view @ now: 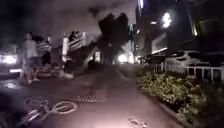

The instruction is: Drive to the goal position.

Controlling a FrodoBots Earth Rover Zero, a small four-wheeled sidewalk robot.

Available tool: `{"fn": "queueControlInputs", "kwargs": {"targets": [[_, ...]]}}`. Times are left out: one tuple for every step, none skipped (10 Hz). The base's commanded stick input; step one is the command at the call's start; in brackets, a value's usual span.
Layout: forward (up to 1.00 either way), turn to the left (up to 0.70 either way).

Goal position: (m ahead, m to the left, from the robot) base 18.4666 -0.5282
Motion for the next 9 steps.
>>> {"fn": "queueControlInputs", "kwargs": {"targets": [[0.43, 0.00], [0.43, 0.00], [0.43, 0.00], [0.43, 0.00], [0.43, 0.00], [0.43, 0.00], [0.42, 0.00], [0.42, 0.00], [0.42, 0.00]]}}
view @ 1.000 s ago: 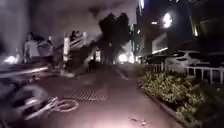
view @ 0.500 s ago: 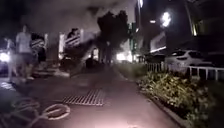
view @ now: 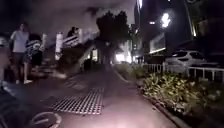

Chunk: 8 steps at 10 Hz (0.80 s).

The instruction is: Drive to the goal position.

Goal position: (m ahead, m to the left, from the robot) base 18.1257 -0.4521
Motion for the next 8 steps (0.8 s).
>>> {"fn": "queueControlInputs", "kwargs": {"targets": [[0.43, 0.00], [0.41, 0.00], [0.40, 0.00], [0.40, 0.00], [0.39, 0.00], [0.39, 0.00], [0.39, 0.00], [0.39, 0.00]]}}
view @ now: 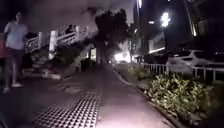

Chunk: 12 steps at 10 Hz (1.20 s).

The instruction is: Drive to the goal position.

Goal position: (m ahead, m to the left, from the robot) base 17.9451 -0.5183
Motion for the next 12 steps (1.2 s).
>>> {"fn": "queueControlInputs", "kwargs": {"targets": [[0.39, 0.00], [0.39, 0.00], [0.40, 0.00], [0.40, 0.00], [0.40, 0.00], [0.40, 0.00], [0.40, 0.00], [0.40, 0.00], [0.40, 0.00], [0.40, 0.00], [0.40, 0.00], [0.40, 0.00]]}}
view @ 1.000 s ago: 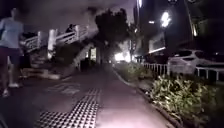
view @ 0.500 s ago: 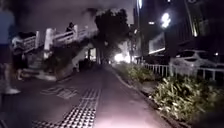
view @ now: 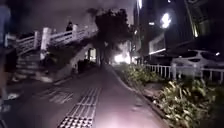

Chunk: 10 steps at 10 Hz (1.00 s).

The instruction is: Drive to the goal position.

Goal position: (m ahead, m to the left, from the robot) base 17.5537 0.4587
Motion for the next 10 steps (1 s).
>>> {"fn": "queueControlInputs", "kwargs": {"targets": [[0.40, 0.00], [0.40, 0.00], [0.40, 0.00], [0.40, 0.00], [0.40, 0.00], [0.40, 0.00], [0.40, 0.00], [0.40, 0.00], [0.39, 0.00], [0.39, 0.00]]}}
